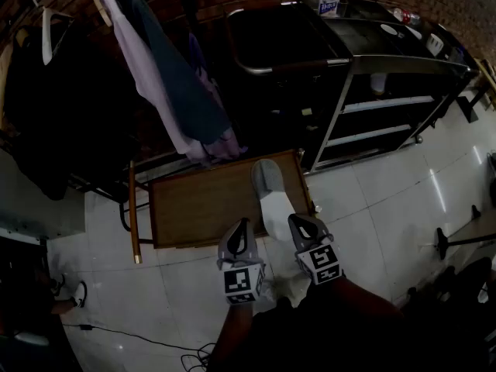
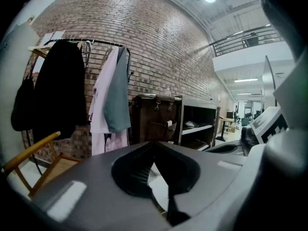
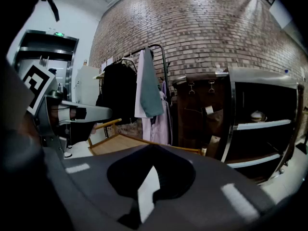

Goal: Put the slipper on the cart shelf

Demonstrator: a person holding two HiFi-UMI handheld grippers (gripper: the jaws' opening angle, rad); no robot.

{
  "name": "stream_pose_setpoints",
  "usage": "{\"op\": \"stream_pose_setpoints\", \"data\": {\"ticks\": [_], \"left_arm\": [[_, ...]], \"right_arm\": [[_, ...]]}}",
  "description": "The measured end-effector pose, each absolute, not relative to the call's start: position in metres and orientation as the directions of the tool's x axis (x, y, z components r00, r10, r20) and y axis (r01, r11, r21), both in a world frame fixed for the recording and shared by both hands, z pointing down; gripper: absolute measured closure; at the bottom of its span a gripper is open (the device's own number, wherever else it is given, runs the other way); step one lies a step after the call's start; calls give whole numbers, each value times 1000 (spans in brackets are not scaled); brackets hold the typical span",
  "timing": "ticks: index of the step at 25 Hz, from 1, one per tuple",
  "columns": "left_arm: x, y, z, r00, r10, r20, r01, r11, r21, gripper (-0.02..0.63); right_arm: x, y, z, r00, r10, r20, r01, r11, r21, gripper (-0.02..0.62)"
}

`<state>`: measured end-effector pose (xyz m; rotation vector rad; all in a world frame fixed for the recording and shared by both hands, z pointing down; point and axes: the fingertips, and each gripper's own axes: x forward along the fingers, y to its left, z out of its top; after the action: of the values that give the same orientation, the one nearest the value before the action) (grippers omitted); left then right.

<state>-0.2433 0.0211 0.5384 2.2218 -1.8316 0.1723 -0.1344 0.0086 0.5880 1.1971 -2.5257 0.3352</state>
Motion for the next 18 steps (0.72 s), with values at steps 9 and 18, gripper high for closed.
{"op": "stream_pose_setpoints", "data": {"ticks": [9, 18], "left_arm": [[-244, 23, 565, 195, -934, 300, -979, -166, 121, 588], [-246, 34, 581, 196, -921, 337, -979, -162, 127, 588]], "right_arm": [[-122, 8, 652, -525, -657, 541, -827, 545, -141, 592], [-98, 28, 740, -531, -508, 678, -812, 75, -579, 354]]}}
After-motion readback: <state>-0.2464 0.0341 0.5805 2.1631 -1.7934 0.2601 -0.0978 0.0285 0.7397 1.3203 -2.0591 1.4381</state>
